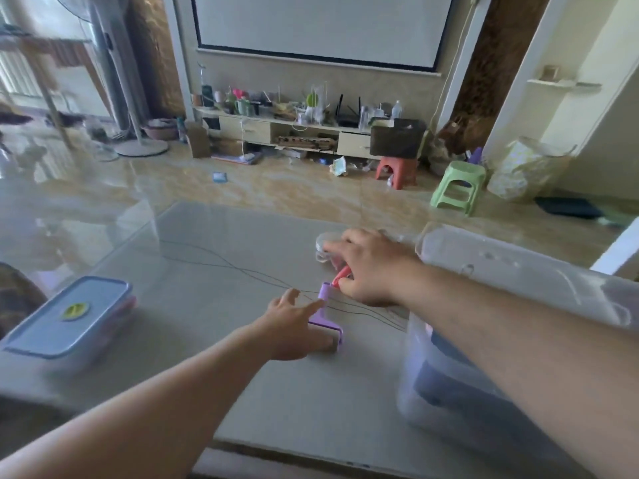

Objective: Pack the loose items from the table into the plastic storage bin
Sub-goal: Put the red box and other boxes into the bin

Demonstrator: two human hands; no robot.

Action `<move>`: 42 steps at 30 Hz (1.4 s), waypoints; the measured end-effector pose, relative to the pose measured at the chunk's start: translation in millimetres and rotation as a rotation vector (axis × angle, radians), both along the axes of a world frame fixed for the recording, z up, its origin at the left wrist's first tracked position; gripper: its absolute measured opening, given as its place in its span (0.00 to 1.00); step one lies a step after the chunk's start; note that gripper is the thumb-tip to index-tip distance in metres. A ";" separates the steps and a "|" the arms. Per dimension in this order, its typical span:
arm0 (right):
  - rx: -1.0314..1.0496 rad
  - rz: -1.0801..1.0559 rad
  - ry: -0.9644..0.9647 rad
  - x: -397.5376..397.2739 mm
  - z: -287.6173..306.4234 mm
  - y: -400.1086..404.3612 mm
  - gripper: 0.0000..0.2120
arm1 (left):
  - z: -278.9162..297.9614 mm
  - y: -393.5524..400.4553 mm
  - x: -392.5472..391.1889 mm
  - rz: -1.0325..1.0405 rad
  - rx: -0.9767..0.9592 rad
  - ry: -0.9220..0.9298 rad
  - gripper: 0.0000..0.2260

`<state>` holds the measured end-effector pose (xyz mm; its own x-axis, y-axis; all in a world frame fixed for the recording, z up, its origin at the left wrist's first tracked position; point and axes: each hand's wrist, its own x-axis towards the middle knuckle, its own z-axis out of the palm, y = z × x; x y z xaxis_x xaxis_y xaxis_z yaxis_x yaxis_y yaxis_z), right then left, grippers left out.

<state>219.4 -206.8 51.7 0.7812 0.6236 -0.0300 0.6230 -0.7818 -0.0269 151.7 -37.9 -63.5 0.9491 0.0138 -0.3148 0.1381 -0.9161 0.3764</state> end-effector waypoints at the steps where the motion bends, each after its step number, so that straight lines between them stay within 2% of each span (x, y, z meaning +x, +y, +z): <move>1: -0.074 -0.058 0.023 12.5 -6.3 11.9 0.25 | -6.9 -8.4 6.2 -0.015 0.006 0.006 0.36; 5: -0.190 -0.215 0.087 61.6 -42.2 43.8 0.23 | -27.5 -23.3 41.3 0.040 0.061 -0.075 0.35; 9: -0.321 -0.272 0.159 100.9 -85.5 60.2 0.25 | -43.5 -19.6 73.0 0.051 0.117 0.065 0.37; 13: -0.392 -0.382 0.164 136.6 -108.0 66.1 0.22 | -50.3 -11.6 82.6 -0.022 0.206 0.024 0.29; 15: -0.333 -0.430 0.101 155.9 -109.2 74.6 0.27 | -52.7 -6.3 83.2 -0.018 0.233 -0.012 0.26; 17: -0.224 -0.471 0.061 173.5 -112.1 87.3 0.35 | -55.2 0.2 83.8 0.000 0.235 -0.021 0.25; 21: -0.168 -0.536 0.141 194.4 -129.8 106.2 0.52 | -57.8 19.3 85.2 0.093 0.163 -0.041 0.28; 23: -0.190 -0.547 0.154 198.0 -137.2 109.3 0.52 | -59.5 32.8 84.8 0.151 0.171 -0.087 0.28; 25: -0.183 -0.527 0.141 195.6 -136.7 110.9 0.51 | -63.0 45.5 81.3 0.205 0.205 -0.120 0.23; 28: -0.101 -0.438 0.254 181.4 -133.8 116.3 0.55 | -68.2 66.2 75.7 0.260 0.249 -0.136 0.13; 30: -0.124 -0.341 0.298 163.3 -133.4 121.8 0.54 | -66.0 81.5 72.3 0.291 0.241 -0.109 0.11; 33: -0.134 -0.249 0.266 132.6 -115.5 123.7 0.52 | -56.2 100.2 61.3 0.314 0.215 -0.060 0.08; 35: -0.066 -0.214 0.214 116.5 -83.3 116.7 0.52 | -46.8 107.5 52.2 0.317 0.204 -0.068 0.06; 37: 0.010 -0.188 0.165 102.8 -38.5 97.2 0.54 | -29.6 107.5 45.0 0.296 0.218 -0.096 0.10; 42: 0.101 -0.236 0.068 58.6 63.8 -21.6 0.56 | 38.0 61.8 31.4 0.131 0.238 -0.383 0.13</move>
